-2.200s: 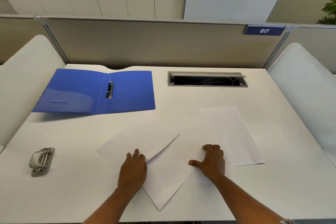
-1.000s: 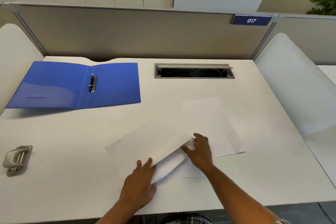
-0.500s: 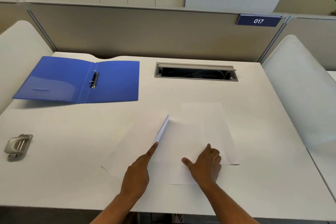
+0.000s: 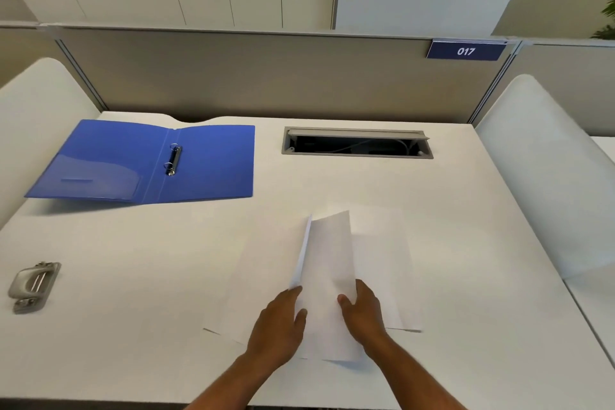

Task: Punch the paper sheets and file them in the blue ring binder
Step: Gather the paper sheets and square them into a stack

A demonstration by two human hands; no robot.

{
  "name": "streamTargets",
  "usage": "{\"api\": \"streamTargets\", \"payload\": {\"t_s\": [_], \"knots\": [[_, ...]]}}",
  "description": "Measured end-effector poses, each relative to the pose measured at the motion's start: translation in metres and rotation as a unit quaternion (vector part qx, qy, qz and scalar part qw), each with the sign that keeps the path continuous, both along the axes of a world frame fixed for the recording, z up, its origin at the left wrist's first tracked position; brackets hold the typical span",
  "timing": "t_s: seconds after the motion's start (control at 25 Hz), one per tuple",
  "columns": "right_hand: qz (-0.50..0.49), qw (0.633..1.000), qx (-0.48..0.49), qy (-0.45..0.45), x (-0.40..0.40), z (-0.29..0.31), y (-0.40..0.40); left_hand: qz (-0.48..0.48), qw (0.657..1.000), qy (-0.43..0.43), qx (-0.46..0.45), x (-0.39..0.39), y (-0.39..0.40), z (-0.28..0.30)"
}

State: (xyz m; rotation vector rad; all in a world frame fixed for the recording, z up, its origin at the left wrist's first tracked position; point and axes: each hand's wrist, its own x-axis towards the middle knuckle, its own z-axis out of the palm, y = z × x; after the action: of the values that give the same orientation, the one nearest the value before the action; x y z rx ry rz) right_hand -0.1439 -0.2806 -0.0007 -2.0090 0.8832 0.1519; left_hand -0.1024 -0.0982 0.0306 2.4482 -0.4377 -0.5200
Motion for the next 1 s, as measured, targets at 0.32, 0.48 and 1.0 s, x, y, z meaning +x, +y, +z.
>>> {"api": "streamTargets", "payload": {"t_s": [0.32, 0.48, 1.0], "knots": [[-0.062, 0.983, 0.171, 0.024, 0.033, 0.017, 0.029, -0.081, 0.989, 0.116, -0.037, 0.004, -0.005, 0.005], [-0.03, 0.993, 0.114, 0.008, 0.037, 0.009, 0.026, -0.047, 0.977, 0.179, -0.107, 0.012, 0.009, -0.007], [-0.002, 0.973, 0.21, -0.093, 0.023, 0.021, 0.015, 0.3, 0.905, 0.15, -0.261, 0.101, 0.092, -0.026]]}}
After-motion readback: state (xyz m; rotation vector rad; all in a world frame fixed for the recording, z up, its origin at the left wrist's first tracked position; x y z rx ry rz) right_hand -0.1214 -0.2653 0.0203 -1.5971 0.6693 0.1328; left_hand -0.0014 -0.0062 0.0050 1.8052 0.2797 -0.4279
